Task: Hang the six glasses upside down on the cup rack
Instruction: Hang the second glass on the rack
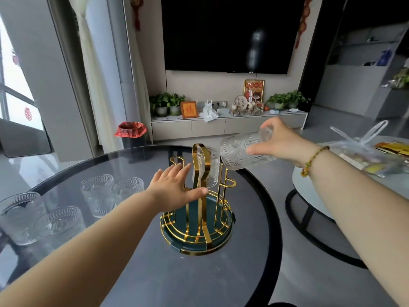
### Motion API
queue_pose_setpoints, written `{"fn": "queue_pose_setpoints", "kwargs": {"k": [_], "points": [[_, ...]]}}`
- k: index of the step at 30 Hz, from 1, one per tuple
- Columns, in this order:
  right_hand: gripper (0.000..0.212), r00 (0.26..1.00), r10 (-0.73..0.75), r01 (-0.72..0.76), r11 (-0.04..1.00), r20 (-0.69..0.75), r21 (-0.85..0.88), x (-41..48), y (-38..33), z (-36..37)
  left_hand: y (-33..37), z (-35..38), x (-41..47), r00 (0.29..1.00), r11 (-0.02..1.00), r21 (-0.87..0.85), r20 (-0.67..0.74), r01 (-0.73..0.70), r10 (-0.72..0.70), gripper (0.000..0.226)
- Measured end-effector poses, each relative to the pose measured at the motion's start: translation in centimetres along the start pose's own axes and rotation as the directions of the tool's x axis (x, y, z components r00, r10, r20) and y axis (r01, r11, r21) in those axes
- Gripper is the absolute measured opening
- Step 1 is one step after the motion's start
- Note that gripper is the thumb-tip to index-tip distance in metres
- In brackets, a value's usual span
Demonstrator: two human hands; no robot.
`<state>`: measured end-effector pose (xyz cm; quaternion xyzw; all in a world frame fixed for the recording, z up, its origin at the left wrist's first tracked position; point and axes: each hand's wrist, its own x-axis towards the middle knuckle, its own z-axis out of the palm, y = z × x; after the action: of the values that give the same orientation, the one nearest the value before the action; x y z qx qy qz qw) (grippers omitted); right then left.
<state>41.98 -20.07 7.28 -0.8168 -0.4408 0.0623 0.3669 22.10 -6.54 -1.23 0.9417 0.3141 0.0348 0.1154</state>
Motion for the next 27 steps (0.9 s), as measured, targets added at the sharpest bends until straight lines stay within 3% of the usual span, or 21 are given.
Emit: {"fn": "queue_pose_setpoints", "kwargs": {"k": [7,11,23,27], "points": [[0.071,0.996,-0.03,0.046,0.98,0.088,-0.192,2.7,-1.4,0.6,-0.4,1.0,0.1,0.997,0.998,0.049,-0.063,-0.034,0.037,0.103],[0.073,0.987,-0.071,0.114,0.943,0.145,-0.312,3.5,-1.4,2.0,-0.5,1.2,0.3,0.997,0.998,0.045,-0.069,-0.04,0.043,0.091],[0.081,0.956,-0.042,0.125,0.954,0.29,-0.274,3.6,0.7,7.9,-0.7,1.6,0.3,0.988,0.999,0.008,-0.145,-0.052,0.053,0.085],[0.078,0.961,-0.033,0.105,0.962,0.275,-0.253,3.5,1.3,8.6,-0.7,1.6,0.3,0.987,0.998,0.02,-0.147,-0.056,0.059,0.106]]}}
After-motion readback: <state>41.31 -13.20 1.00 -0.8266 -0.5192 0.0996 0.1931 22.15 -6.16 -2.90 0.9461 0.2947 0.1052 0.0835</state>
